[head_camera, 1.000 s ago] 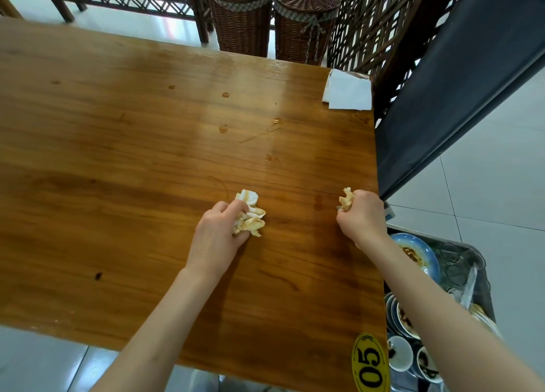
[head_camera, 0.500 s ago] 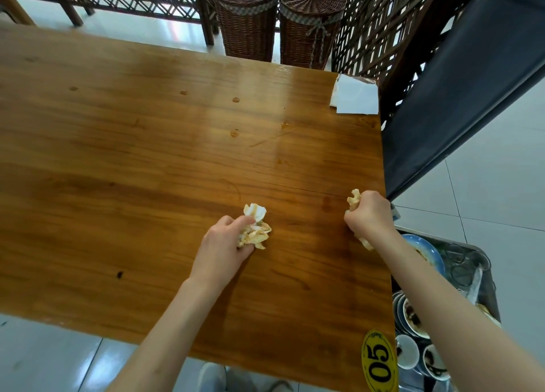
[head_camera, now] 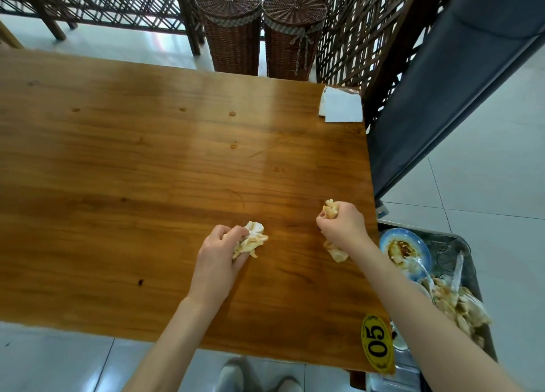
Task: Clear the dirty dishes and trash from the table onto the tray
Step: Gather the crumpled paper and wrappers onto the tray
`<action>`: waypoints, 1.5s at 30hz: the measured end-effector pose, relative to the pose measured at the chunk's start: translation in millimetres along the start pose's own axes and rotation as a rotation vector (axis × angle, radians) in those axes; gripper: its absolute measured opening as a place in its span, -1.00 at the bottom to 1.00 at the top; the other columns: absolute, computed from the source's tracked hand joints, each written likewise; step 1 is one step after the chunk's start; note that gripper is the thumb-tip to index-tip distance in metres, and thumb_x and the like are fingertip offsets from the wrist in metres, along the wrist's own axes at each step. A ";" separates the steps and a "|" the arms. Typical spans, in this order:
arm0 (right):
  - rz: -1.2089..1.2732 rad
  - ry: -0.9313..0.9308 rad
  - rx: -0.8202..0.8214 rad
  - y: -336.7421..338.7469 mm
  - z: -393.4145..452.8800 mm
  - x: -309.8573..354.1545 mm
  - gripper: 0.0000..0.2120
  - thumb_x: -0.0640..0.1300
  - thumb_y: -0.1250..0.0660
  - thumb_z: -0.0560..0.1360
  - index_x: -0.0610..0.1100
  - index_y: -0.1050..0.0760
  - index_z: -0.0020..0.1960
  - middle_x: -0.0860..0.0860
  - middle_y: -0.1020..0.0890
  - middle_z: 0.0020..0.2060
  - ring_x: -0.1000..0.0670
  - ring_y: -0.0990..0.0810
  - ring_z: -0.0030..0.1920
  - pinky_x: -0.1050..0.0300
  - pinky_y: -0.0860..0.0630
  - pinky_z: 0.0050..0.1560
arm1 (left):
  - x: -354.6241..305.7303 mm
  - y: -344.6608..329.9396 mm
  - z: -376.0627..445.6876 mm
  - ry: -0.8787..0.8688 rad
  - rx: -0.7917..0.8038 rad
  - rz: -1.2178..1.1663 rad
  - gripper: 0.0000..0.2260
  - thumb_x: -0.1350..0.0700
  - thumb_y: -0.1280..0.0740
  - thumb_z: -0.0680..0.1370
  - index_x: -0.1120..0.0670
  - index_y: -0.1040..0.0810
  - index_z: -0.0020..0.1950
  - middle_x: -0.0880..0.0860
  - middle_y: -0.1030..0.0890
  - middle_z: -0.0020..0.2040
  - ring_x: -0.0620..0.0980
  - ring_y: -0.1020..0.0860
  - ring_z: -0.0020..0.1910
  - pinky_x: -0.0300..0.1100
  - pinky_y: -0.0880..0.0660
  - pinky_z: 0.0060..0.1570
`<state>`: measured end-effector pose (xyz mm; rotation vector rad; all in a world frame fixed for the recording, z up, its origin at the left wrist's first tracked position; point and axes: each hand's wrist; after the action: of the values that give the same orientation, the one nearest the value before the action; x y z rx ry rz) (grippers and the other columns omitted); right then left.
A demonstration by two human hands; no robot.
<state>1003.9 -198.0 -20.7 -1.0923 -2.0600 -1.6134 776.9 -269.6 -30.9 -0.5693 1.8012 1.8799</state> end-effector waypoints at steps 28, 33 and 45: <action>0.197 -0.189 -0.270 101.0 -163.4 -72.4 -0.75 -0.13 -0.36 0.45 -0.08 -0.35 -0.33 0.02 -0.45 -0.44 0.16 -0.42 -0.49 0.41 -0.30 -0.53 | -89.2 8.2 -54.2 -0.169 0.201 -0.160 -0.72 0.25 -0.45 0.41 0.09 -0.57 0.10 -0.03 -0.51 -0.03 -0.11 -0.51 -0.12 -0.42 -0.38 -0.21; 0.176 -0.185 -0.247 147.2 -184.7 -145.1 -0.83 -0.10 -0.37 0.46 -0.02 -0.39 -0.24 0.05 -0.52 -0.32 0.07 -0.50 -0.28 0.25 -0.38 -0.33 | -163.4 -46.7 -92.2 -0.237 0.154 -0.174 -0.71 0.31 -0.49 0.36 0.11 -0.56 0.03 -0.03 -0.49 -0.08 -0.07 -0.50 -0.19 -0.34 -0.36 -0.24; 0.050 -0.121 -0.095 213.8 -163.0 -342.0 -0.93 -0.07 -0.35 0.49 0.02 -0.45 -0.09 0.12 -0.57 -0.22 0.06 -0.53 -0.19 0.16 -0.47 -0.18 | -281.9 -199.0 -188.6 -0.017 0.045 -0.156 -0.75 0.34 -0.47 0.36 0.17 -0.58 0.01 0.06 -0.50 -0.12 0.03 -0.48 -0.21 -0.21 -0.30 -0.24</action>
<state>1350.3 -460.3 -41.9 -1.2931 -2.0310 -1.6734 1117.0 -467.0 -32.6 -0.6557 1.7307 1.7313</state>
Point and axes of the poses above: each hand's wrist, its own z-axis towards the middle knuckle, its own y-axis out of the back of the hand, x = y × z
